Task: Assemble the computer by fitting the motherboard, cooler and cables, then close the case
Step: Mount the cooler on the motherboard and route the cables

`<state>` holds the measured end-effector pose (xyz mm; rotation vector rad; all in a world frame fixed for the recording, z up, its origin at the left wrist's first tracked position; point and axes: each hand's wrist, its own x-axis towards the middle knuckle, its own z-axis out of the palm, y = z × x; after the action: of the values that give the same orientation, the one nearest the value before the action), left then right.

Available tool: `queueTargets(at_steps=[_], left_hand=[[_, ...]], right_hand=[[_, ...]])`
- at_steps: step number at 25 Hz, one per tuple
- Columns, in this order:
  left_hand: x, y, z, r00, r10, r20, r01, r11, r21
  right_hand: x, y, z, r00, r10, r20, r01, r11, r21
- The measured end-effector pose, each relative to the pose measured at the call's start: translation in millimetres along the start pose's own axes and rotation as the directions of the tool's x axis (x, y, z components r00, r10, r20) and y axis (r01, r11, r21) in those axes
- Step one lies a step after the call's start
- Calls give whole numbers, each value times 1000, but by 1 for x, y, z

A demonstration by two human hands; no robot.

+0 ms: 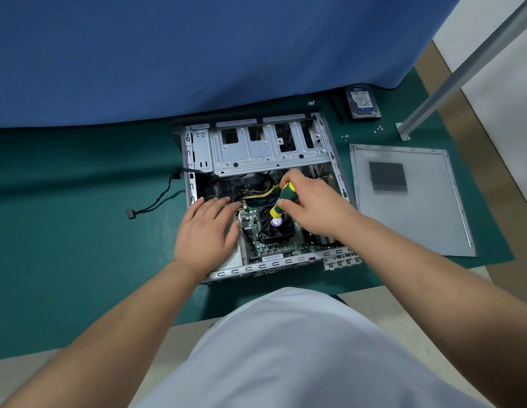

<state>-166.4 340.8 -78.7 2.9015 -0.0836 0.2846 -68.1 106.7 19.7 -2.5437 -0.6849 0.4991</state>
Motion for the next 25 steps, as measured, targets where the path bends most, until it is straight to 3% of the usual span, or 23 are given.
queueTargets(at_steps=[4, 9, 13, 17, 20, 23, 25], left_hand=[[1, 0, -1, 1000, -2, 8, 2, 1000, -4], [1, 1, -2, 1000, -5, 24, 5, 1000, -4], [-5, 2, -5, 998, -5, 58, 5, 1000, -8], [-20, 1, -9, 997, 9, 81, -6, 999, -42], [-26, 2, -10, 997, 20, 77, -15, 998, -60], [-25, 2, -10, 998, -4, 68, 9, 998, -65], [-24, 2, -10, 997, -27, 72, 32, 997, -69]], right_hand=[[-3, -12, -3, 988, -146, 54, 150, 984, -96], [0, -38, -8, 932, -276, 236, 335, 906, -260], [9, -48, -11, 924, -245, 292, 344, 866, -362], [9, -47, -17, 927, -181, 329, 296, 892, -341], [10, -47, -16, 949, -164, 269, 270, 863, -427], [9, -55, -8, 986, -130, 102, 165, 739, -654], [8, -62, -4, 985, -156, 70, 160, 688, -708]])
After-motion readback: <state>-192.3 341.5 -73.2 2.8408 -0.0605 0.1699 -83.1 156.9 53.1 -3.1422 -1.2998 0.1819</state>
